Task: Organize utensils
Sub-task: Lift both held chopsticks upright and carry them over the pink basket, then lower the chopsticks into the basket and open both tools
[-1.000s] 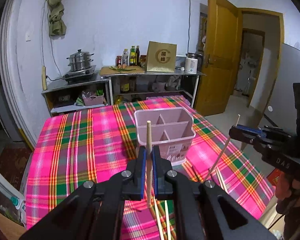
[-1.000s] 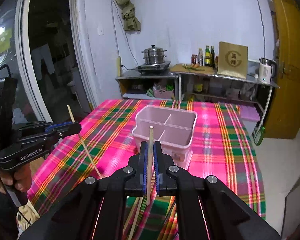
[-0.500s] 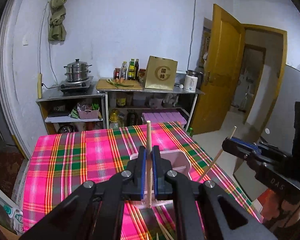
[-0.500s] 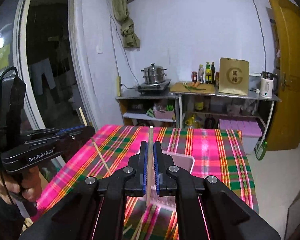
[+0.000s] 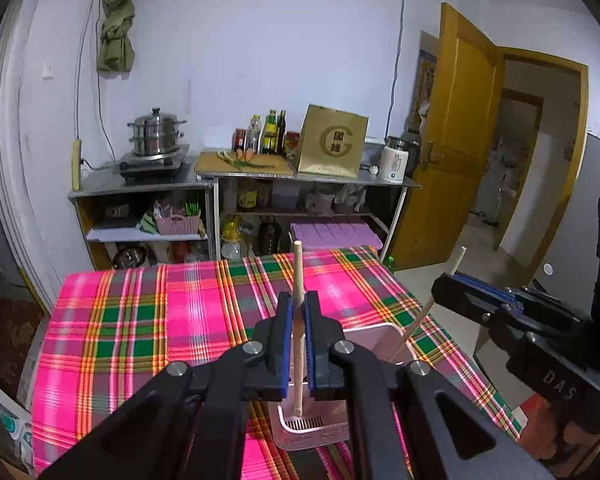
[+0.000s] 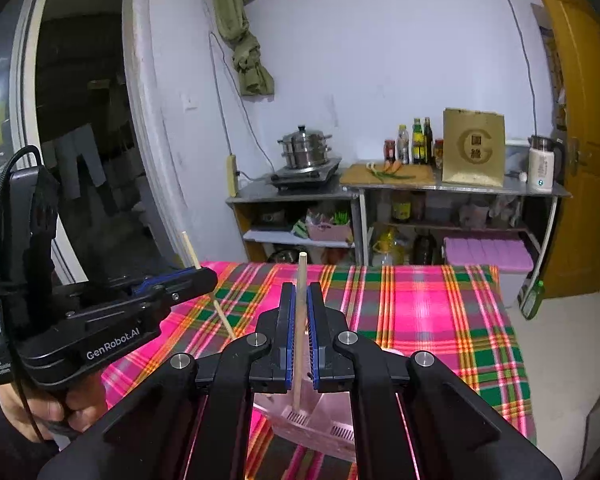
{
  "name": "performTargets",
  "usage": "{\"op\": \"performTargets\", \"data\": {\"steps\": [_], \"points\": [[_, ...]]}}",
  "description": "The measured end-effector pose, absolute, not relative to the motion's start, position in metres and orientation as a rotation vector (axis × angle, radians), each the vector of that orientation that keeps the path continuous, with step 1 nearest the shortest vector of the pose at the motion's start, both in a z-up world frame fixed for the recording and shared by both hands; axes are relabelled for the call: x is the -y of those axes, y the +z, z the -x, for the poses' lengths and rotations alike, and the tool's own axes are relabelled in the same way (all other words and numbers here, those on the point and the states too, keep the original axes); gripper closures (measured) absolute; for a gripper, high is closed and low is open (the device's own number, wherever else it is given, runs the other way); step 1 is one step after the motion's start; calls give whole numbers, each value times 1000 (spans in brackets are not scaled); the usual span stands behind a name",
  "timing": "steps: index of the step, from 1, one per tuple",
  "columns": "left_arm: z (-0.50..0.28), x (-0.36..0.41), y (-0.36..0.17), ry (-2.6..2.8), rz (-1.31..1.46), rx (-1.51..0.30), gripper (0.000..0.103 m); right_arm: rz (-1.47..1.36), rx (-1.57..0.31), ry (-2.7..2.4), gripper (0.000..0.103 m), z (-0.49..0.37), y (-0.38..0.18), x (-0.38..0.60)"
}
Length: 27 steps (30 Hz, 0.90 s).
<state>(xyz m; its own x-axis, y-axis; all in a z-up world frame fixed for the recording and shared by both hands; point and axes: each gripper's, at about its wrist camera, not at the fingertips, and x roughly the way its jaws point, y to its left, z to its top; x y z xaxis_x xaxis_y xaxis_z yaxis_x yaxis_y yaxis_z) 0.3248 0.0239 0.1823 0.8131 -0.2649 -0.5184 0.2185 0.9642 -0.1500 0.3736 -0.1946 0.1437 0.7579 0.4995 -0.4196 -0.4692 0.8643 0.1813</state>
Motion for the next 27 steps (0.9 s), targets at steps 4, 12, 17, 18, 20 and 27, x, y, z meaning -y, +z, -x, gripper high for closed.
{"op": "performTargets", "data": {"steps": [4,12,17,18,20,27], "points": [[-336,-23,161,-258,88,-608,96,-66,-522,525,97,-388,123,190],[-345,-23,135,-258,87,-650,96,-65,-595,525,97,-399,93,184],[-346,-24,135,-249,82,-651,88,-70,-617,523,97,-401,88,185],[-345,-24,136,-247,82,-646,85,-70,-618,521,97,-401,88,186],[-340,-26,139,-247,90,-635,76,-75,-613,523,95,-398,90,189],[-312,-37,151,-234,113,-583,73,-81,-561,524,88,-376,103,201]]}}
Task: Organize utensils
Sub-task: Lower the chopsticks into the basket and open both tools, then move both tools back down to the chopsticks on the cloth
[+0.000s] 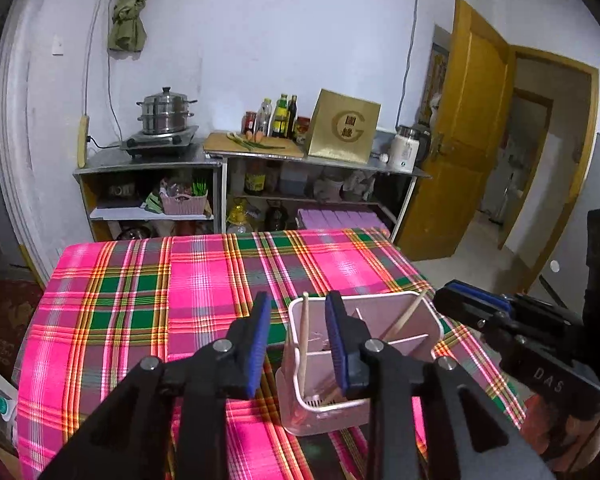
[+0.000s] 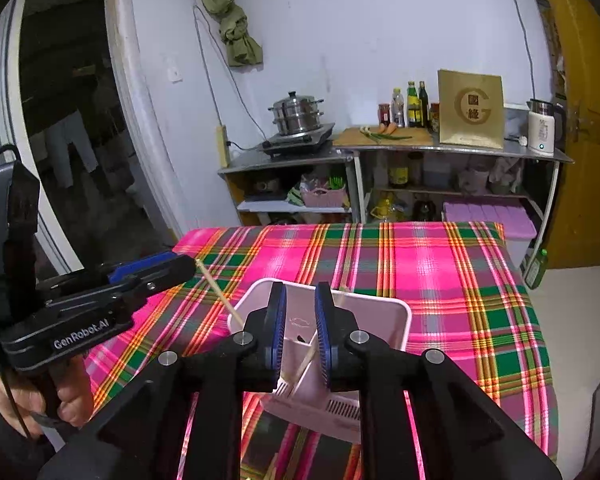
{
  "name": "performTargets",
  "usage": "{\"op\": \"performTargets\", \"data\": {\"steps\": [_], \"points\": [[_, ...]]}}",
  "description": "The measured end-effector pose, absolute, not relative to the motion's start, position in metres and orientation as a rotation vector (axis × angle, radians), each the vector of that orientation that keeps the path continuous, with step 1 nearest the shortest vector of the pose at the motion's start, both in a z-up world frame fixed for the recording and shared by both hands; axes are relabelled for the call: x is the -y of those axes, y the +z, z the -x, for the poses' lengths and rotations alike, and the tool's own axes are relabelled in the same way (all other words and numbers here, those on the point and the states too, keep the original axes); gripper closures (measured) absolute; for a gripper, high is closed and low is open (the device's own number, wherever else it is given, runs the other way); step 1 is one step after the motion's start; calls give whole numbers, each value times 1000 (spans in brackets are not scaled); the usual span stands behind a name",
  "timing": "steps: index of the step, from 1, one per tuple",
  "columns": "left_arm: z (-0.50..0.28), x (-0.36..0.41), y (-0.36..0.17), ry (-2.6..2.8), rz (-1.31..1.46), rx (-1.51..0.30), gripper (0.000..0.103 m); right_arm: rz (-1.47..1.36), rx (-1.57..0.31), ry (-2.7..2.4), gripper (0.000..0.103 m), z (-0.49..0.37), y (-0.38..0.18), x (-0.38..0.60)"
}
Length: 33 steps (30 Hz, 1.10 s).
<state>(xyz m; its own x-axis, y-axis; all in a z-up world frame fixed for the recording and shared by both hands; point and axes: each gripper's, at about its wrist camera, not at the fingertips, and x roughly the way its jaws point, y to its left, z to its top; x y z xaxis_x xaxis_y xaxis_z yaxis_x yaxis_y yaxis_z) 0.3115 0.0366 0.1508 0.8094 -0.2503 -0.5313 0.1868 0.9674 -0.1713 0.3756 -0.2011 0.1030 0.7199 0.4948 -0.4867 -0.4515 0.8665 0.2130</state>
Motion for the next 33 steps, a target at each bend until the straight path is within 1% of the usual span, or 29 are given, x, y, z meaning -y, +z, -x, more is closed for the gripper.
{"op": "performTargets", "data": {"steps": [6,14,21,33], "points": [[-264,-40,152,-231,106,-539,71,-88,-518,514,88,-335,109,220],[-191,-29,134,-237,59,-496,71,-54,-465,521,88,-267,101,238],[-140,-21,112,-268,60,-492,71,-20,-455,499,87,-216,79,253],[-88,-19,68,-276,82,-549,71,-37,-492,475,87,-162,40,279]]}}
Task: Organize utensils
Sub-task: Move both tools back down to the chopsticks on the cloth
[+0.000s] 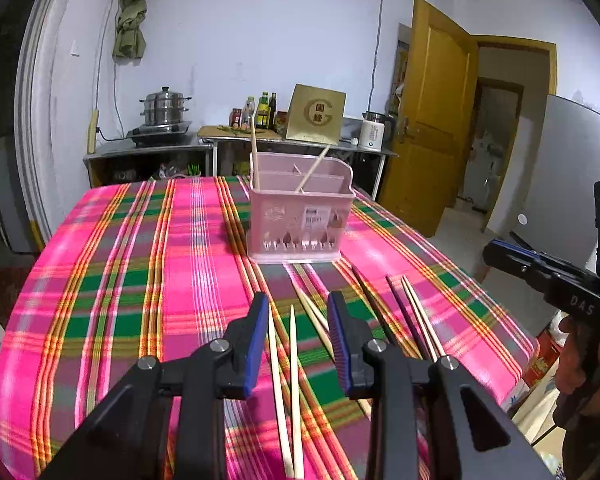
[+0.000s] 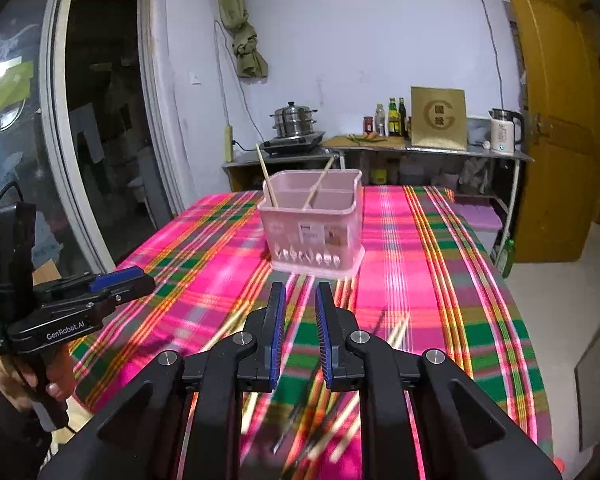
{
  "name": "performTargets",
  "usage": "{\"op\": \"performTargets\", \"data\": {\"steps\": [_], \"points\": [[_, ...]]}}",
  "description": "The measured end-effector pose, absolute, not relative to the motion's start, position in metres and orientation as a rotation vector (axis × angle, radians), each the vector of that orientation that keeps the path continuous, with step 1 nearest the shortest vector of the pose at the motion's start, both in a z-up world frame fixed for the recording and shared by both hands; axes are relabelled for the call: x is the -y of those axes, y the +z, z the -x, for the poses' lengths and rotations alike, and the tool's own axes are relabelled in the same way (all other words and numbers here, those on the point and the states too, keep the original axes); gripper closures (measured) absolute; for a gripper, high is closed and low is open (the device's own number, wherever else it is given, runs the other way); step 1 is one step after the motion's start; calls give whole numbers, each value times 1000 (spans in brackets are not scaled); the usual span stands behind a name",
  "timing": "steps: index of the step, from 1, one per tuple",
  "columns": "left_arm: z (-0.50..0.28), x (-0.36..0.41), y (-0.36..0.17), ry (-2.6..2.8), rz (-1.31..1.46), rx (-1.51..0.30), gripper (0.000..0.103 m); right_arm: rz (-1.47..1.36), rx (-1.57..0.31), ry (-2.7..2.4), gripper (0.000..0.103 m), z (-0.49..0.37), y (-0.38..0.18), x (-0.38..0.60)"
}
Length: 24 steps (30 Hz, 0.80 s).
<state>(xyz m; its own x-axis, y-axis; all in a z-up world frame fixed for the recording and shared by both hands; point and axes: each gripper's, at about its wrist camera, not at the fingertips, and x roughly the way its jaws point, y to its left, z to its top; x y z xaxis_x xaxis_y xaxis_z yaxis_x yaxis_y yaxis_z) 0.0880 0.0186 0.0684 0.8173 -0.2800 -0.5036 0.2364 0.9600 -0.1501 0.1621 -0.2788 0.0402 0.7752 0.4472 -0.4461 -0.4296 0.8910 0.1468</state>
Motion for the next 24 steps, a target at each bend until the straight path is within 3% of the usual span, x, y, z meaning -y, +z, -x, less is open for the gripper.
{"op": "performTargets", "data": {"steps": [11,24], "points": [[-75,-12,46,-283,75,-580,71,-40,-533,425,87,-145,15,292],[-119,5,15,-312,38,-712,71,-62,-654,327,87,-188,-23,309]]}}
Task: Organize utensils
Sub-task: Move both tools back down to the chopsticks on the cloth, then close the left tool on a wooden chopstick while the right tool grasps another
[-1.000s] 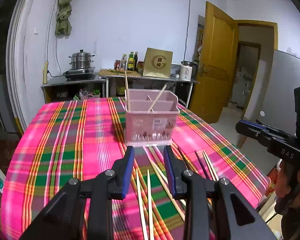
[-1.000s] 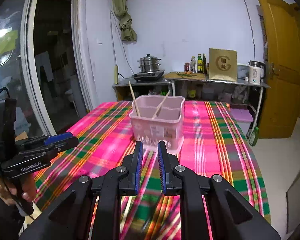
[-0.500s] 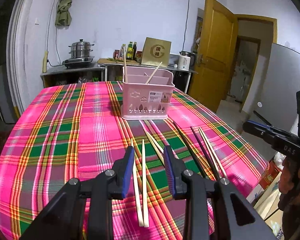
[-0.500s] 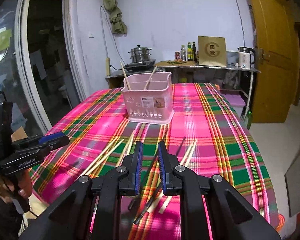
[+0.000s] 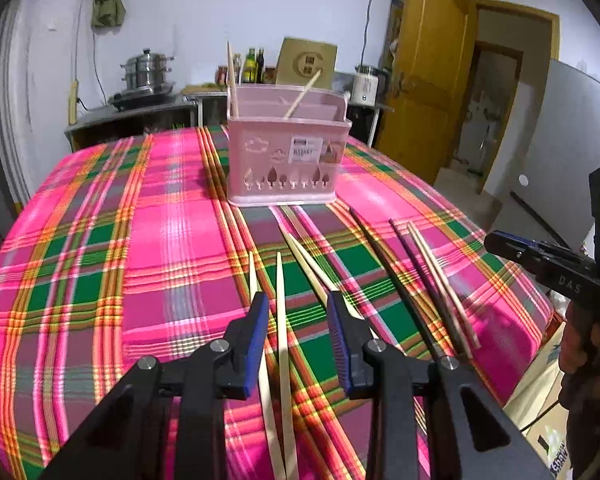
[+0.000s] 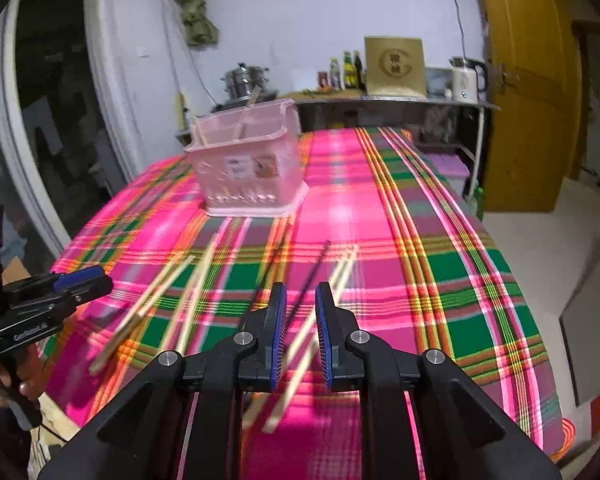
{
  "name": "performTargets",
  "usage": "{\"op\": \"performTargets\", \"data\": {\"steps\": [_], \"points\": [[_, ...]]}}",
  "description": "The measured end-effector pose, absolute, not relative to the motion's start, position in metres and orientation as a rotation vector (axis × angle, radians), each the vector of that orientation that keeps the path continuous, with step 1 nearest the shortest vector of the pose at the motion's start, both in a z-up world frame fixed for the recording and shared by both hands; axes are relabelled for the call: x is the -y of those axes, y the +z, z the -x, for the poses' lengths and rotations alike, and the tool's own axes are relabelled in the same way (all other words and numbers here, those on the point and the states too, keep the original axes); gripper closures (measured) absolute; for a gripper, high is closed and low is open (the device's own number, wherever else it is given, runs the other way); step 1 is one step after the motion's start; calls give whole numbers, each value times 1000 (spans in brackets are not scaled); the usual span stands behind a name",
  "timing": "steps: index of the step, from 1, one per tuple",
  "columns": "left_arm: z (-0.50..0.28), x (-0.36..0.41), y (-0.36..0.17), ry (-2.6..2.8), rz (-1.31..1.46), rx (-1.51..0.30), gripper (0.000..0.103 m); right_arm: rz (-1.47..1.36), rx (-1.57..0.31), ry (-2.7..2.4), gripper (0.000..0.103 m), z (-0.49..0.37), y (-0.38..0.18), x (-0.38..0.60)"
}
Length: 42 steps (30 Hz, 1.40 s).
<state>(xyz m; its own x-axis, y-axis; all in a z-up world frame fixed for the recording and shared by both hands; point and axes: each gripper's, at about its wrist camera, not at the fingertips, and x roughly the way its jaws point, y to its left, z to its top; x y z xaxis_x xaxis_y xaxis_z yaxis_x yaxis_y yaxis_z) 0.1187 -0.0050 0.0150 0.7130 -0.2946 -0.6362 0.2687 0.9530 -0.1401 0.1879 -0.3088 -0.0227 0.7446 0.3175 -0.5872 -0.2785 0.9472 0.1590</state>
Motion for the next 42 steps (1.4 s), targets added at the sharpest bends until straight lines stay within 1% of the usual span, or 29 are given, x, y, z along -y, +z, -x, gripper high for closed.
{"op": "performTargets", "data": {"steps": [4,8,17,22,34,40,42], "points": [[-139,12,3,-317,15,-769,72,-68,-705,298,88,-209,-36,314],[-160,16,-9,-317,5,-827,76,-72,-757,273,88,-231,-49,318],[-183,23,-23,-316,-25,-893,78,-51,-826,257,88,-260,-62,313],[-186,25,-24,-320,-33,-898,79,-39,-854,256,88,-270,-67,308],[-198,33,-22,-304,-93,-918,85,25,-889,225,88,-288,-69,299],[-205,39,-22,-306,-130,-935,86,30,-913,222,88,-299,-67,297],[-207,39,-22,-303,-124,-938,88,27,-915,223,88,-302,-67,297]]}}
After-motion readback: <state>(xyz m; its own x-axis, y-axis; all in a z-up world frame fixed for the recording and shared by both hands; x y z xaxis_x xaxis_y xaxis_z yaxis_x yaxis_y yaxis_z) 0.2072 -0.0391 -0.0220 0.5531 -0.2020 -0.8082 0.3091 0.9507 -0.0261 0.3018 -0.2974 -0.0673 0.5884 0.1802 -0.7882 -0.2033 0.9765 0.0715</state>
